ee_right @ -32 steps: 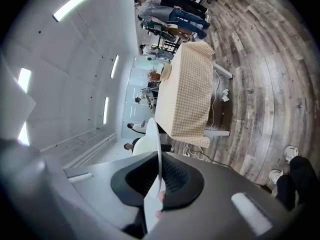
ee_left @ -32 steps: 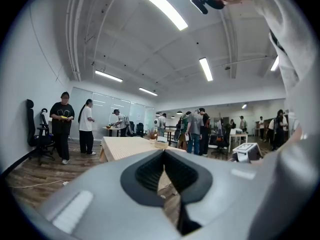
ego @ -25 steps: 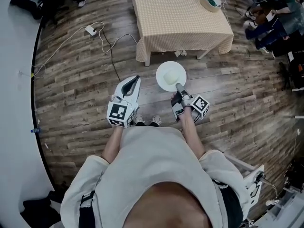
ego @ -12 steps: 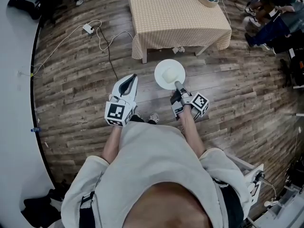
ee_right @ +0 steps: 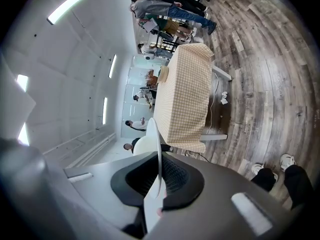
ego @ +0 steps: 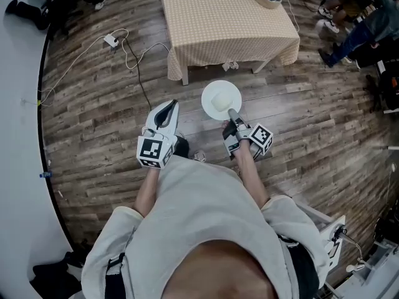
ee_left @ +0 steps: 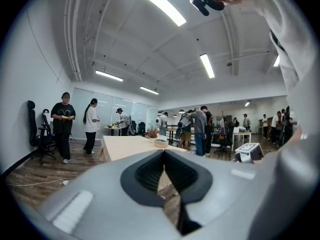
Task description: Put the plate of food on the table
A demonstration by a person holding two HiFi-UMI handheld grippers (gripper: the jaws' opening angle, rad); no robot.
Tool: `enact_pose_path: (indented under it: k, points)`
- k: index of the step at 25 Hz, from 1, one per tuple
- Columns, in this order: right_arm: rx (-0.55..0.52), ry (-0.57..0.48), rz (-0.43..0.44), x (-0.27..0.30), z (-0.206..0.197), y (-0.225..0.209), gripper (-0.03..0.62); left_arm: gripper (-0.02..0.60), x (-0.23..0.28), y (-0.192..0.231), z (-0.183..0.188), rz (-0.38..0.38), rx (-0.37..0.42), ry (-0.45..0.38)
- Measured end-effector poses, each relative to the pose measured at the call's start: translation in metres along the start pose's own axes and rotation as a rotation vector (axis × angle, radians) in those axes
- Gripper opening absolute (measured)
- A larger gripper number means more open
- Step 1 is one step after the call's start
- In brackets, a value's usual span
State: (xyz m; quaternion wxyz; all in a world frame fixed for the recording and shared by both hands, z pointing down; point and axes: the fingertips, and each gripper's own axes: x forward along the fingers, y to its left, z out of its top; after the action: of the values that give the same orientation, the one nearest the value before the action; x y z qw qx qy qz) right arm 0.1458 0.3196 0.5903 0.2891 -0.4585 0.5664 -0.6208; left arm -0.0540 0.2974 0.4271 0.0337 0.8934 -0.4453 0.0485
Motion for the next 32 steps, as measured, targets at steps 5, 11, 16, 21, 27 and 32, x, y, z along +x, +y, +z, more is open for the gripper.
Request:
enact_pose_path:
  k: [5, 11, 16, 21, 27, 32]
  points:
    - [-0.001, 0.001, -0.007, 0.016, 0.011, -0.002, 0.011, 0.008, 0.015, 0.011, -0.002, 0.007, -0.006, -0.003]
    - [-0.010, 0.007, 0.031, 0.041, 0.021, 0.009, 0.011, 0.008, 0.034, 0.027, -0.005, 0.014, -0.021, -0.013]
    - [-0.016, -0.005, 0.019, 0.068, 0.033, 0.008, 0.011, 0.008, 0.061, 0.048, -0.010, -0.001, -0.031, -0.012]
    - [-0.007, -0.011, -0.039, 0.095, 0.043, 0.001, 0.011, 0.008, 0.091, 0.074, -0.016, -0.016, -0.045, 0.005]
    - [-0.002, -0.011, -0.037, 0.144, 0.057, 0.005, 0.011, 0.008, 0.133, 0.113, -0.020, -0.026, -0.055, 0.022]
    - [0.000, -0.007, -0.073, 0.186, 0.069, 0.009, 0.011, 0.008, 0.164, 0.147, -0.020, -0.029, -0.064, 0.032]
